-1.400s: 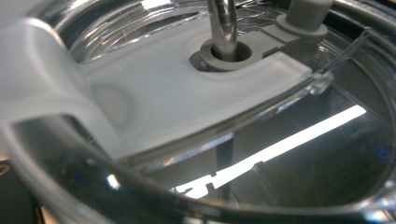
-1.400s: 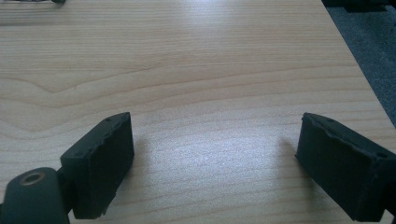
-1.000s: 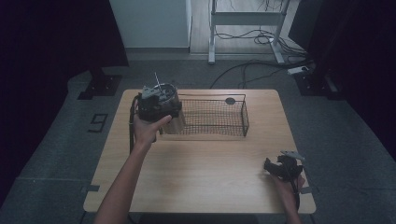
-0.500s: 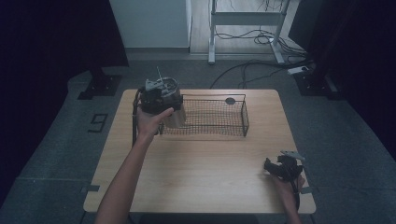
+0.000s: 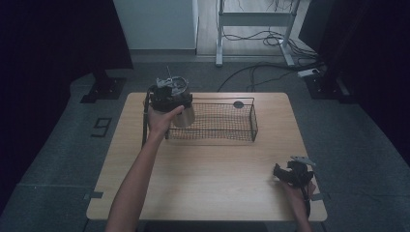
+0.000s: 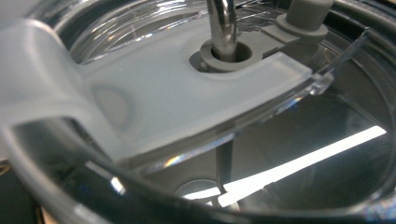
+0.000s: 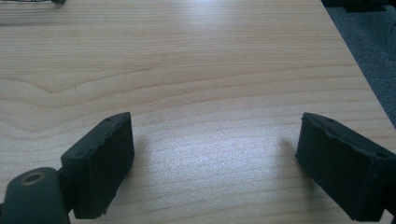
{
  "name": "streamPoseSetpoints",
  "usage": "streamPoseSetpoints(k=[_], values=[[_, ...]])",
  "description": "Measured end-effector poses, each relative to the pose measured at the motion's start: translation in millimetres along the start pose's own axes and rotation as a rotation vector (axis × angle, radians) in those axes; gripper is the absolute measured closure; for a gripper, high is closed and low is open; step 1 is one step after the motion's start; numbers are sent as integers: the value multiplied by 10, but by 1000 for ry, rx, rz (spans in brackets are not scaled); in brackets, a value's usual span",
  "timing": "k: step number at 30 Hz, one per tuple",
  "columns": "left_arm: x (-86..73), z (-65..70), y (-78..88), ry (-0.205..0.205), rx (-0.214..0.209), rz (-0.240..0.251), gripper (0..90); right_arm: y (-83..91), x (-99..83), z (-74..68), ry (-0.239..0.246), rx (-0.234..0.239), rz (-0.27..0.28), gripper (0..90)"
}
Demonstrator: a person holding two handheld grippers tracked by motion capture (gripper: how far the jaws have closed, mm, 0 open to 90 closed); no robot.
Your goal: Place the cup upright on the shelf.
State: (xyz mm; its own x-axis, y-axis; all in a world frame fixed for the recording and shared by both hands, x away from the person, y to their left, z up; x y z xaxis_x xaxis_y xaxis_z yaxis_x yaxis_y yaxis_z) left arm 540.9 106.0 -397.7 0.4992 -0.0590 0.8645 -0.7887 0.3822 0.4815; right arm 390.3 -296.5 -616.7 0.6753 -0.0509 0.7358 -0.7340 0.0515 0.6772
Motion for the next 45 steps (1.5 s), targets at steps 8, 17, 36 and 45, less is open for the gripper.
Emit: streamPoseSetpoints(k=[8,17,36,45], values=[[37,-50,-141,13,23,-5,41,1,0,2,0,-1,1,114],[3,-5,-359,-14,22,-27,41,2,0,3,-3,-4,2,118],[-256,-43,-720,-28,55,-79,41,3,0,5,-2,-4,2,122],[-424,-130,-820,-25,77,-108,41,3,0,5,-1,-4,3,122]])
Point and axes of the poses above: each handheld gripper's, and its own axes: y roughly backward along the jaws, x roughly out of its top, z roughly to its right, the point moved 9 cm from there along -y, roughly forward along the jaws, and after that the axes turned 1 degree about y, right-handed, at the moved point
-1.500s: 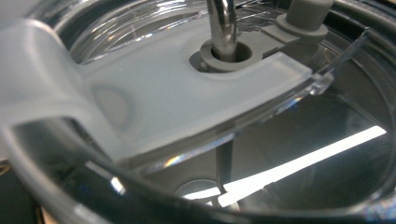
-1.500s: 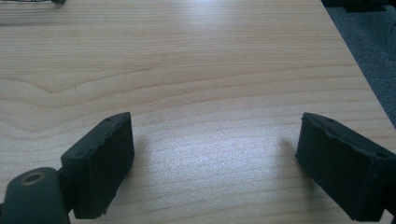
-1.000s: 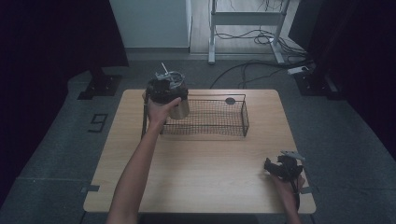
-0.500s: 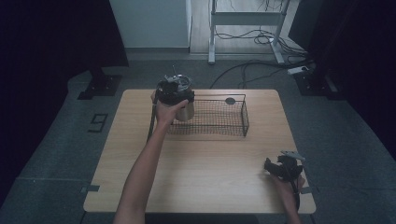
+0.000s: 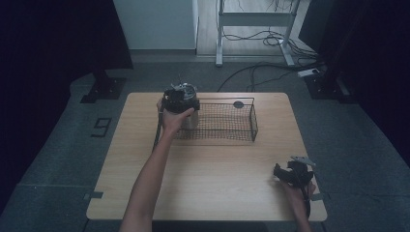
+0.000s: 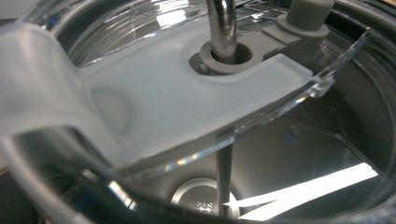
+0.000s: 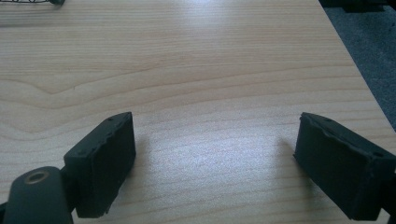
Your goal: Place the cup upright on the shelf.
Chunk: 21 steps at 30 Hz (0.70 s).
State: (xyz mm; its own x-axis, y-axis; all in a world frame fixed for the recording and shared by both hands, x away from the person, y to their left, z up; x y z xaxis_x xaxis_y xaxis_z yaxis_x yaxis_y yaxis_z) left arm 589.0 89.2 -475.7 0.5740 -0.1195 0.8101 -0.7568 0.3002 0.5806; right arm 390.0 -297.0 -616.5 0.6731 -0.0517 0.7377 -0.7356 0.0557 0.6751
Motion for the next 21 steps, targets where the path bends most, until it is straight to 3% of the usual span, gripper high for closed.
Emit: streamPoseSetpoints(k=[21], values=[[-245,-79,-156,17,19,-48,41,1,0,2,-2,-2,0,126]])
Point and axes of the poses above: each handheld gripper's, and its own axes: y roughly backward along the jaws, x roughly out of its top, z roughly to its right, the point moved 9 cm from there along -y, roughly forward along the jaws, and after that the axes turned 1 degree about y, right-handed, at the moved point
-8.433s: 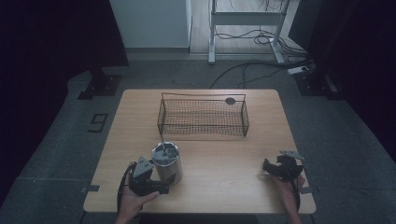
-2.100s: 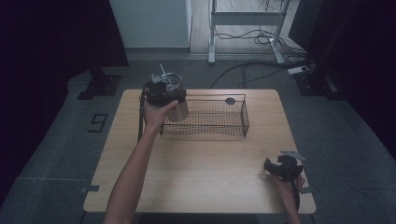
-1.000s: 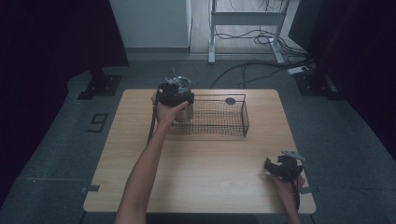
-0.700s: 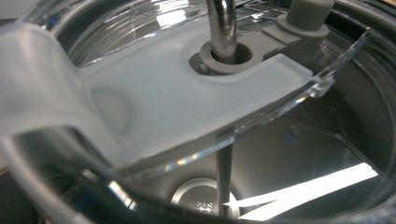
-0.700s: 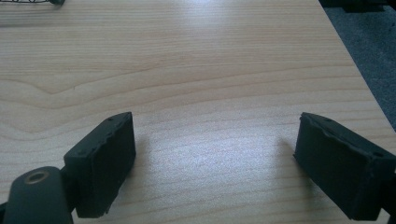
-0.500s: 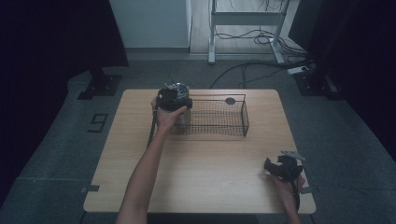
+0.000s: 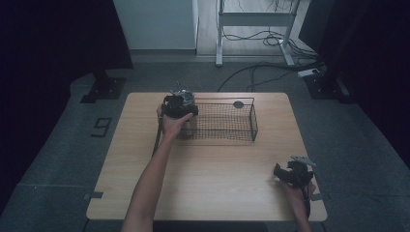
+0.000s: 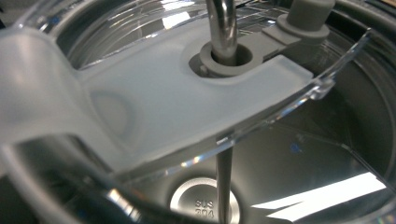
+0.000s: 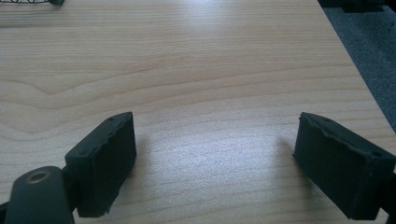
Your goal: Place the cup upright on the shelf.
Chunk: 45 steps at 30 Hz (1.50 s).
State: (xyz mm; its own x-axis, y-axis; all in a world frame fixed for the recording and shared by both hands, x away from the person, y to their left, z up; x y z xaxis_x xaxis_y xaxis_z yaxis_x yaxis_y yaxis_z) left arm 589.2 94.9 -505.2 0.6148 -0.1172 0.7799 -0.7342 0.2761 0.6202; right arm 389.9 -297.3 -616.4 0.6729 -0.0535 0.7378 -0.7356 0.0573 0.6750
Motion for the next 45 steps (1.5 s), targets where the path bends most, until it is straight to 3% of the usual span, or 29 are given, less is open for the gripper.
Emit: streamPoseSetpoints(k=[15,25,32,35,41,45], values=[[-94,28,-59,-1,9,-9,40,0,0,1,0,0,0,127],[-180,108,-34,-81,26,3,37,0,0,0,0,-1,1,128],[-173,97,-10,-58,17,13,10,0,0,1,0,0,1,128],[-108,106,69,-55,6,47,0,0,0,1,0,-1,1,129],[-67,112,148,-55,-3,63,0,1,0,1,0,-1,1,129],[23,118,301,-59,-9,116,0,0,1,1,1,-1,1,129]])
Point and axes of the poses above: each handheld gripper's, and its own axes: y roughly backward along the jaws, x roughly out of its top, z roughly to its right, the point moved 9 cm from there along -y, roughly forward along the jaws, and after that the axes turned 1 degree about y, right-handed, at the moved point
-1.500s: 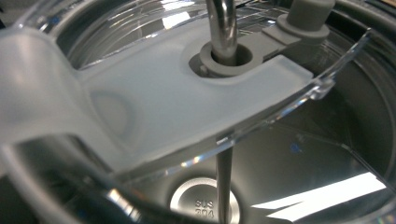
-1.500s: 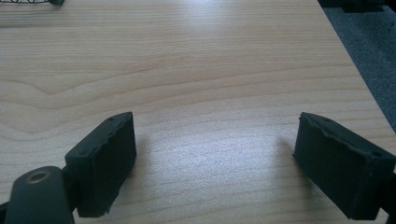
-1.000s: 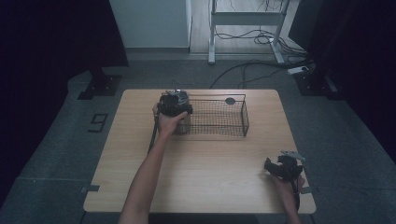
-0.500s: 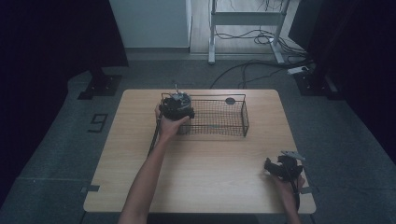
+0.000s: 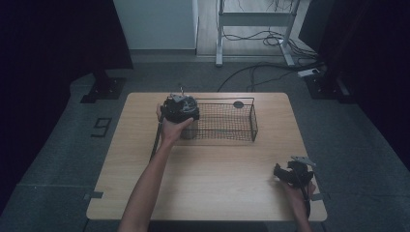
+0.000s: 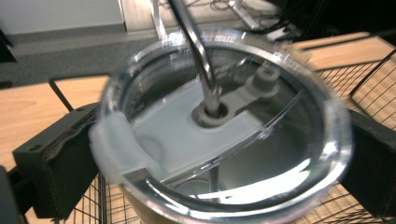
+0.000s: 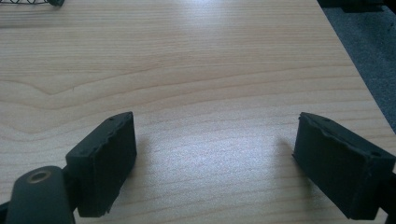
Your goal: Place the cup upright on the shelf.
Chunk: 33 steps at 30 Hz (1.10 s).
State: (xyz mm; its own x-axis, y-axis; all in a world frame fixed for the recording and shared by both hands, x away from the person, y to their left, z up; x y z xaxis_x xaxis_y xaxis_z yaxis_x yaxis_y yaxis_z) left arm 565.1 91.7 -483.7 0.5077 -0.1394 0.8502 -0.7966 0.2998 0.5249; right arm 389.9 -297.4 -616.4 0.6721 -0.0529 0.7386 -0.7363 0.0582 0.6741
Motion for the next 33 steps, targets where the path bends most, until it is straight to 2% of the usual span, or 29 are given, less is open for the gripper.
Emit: streamPoseSetpoints(k=[9,10,16,19,20,24,27,30,33], values=[[66,1,166,-20,-9,15,0,1,-1,1,-1,-1,-1,129],[75,-7,236,-40,-2,17,0,1,-1,1,-1,-1,-1,129],[84,-14,415,-36,-20,32,0,1,-1,1,-1,-1,-1,129],[59,6,511,-46,-30,31,0,1,-1,1,-1,-1,-1,129],[22,35,588,-59,-47,31,0,1,-1,1,-2,-1,-1,129],[-52,71,687,-68,-71,17,0,1,-1,2,-2,-2,-1,129],[-150,113,800,-53,-98,14,0,0,0,2,-1,-1,0,129],[-296,141,936,-62,-113,13,2,0,1,0,-4,-1,0,130],[-378,144,991,-65,-120,11,5,2,0,0,-5,-2,-2,129]])
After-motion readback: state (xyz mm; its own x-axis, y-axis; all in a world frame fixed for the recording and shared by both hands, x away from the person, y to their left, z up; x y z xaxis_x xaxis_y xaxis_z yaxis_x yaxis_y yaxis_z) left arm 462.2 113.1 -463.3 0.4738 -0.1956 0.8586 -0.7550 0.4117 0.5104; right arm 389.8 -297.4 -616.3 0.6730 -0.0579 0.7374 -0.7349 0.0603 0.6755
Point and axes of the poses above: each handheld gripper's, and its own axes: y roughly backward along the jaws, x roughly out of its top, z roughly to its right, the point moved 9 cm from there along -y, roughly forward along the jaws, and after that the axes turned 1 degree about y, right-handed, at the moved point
